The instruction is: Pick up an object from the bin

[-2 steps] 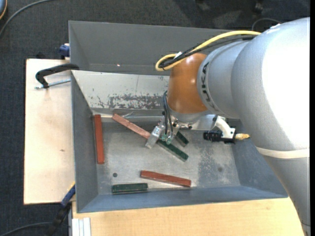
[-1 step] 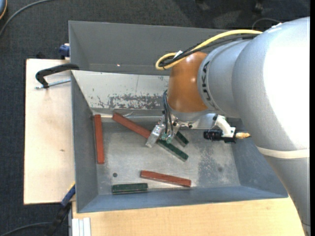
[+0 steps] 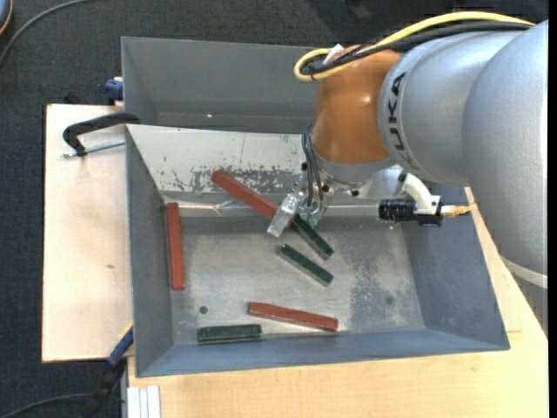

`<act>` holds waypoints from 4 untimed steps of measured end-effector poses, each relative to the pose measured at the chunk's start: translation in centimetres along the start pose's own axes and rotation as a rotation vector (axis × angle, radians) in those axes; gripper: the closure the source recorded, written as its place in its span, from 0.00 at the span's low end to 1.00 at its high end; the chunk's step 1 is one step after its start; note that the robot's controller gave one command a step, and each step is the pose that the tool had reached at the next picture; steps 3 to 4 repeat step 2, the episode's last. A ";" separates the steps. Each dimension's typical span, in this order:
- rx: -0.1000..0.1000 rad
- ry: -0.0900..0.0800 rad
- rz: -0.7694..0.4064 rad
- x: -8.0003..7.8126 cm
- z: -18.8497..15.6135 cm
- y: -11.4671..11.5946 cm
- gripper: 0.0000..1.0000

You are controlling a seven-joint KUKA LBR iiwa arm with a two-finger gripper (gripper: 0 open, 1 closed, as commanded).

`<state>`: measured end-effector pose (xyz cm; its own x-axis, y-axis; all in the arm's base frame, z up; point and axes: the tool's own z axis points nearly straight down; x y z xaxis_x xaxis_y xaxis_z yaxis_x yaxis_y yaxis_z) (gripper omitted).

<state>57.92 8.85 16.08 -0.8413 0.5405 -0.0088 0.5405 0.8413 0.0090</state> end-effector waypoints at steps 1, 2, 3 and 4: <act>0.003 0.004 -0.002 -0.1 -2.0 0.2 1.00; 0.005 0.005 -0.004 -0.2 -2.9 0.3 1.00; 0.005 0.005 -0.004 -0.2 -2.9 0.3 1.00; 0.005 0.005 -0.004 -0.2 -2.9 0.3 1.00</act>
Offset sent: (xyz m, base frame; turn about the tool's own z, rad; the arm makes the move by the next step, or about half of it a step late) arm -0.0001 -0.0001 0.0174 -0.0001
